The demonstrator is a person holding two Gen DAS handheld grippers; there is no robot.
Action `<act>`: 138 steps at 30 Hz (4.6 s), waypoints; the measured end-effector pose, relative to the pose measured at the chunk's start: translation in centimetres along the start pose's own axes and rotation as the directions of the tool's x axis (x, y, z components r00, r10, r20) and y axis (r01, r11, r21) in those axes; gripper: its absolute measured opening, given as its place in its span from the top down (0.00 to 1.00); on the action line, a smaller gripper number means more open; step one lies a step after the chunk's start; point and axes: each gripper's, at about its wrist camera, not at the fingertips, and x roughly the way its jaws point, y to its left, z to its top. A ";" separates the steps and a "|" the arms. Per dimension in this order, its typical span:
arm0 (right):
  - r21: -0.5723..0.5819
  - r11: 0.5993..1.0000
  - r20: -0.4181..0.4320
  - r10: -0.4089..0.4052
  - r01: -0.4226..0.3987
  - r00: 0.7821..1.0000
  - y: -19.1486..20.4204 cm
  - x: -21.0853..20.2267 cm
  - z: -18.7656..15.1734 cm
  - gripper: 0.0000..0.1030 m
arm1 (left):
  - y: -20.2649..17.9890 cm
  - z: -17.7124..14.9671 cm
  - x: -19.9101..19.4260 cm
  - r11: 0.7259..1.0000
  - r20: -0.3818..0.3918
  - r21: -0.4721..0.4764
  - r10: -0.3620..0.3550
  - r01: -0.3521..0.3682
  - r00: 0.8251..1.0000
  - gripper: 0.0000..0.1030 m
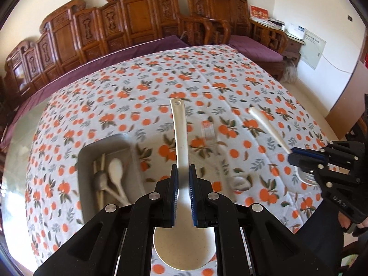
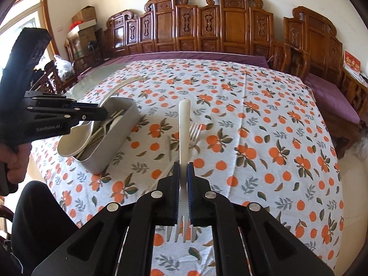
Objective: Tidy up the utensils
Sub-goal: 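Carry the white spoon and fork over the tray with both grippers, then lower the spoon and fork into the tray and open both grippers, then grasp a metal fork with the right gripper and lift it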
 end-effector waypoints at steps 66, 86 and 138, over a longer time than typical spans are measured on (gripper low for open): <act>-0.032 0.985 -0.141 0.162 -0.168 0.977 17.9 16.0 7.9 0.93 | 17.8 -8.3 -4.9 0.954 0.020 -0.260 0.157 -0.147 0.987 0.70; -0.032 0.985 -0.094 0.163 -0.167 0.982 15.3 14.6 6.9 0.92 | 17.1 -8.6 -4.2 0.961 0.009 -0.244 0.136 -0.129 0.991 0.65; 0.174 0.977 -0.147 -0.100 0.125 0.984 1.8 10.0 3.0 0.92 | 5.0 -7.6 -3.9 0.989 0.071 -0.148 -0.016 0.026 0.997 0.42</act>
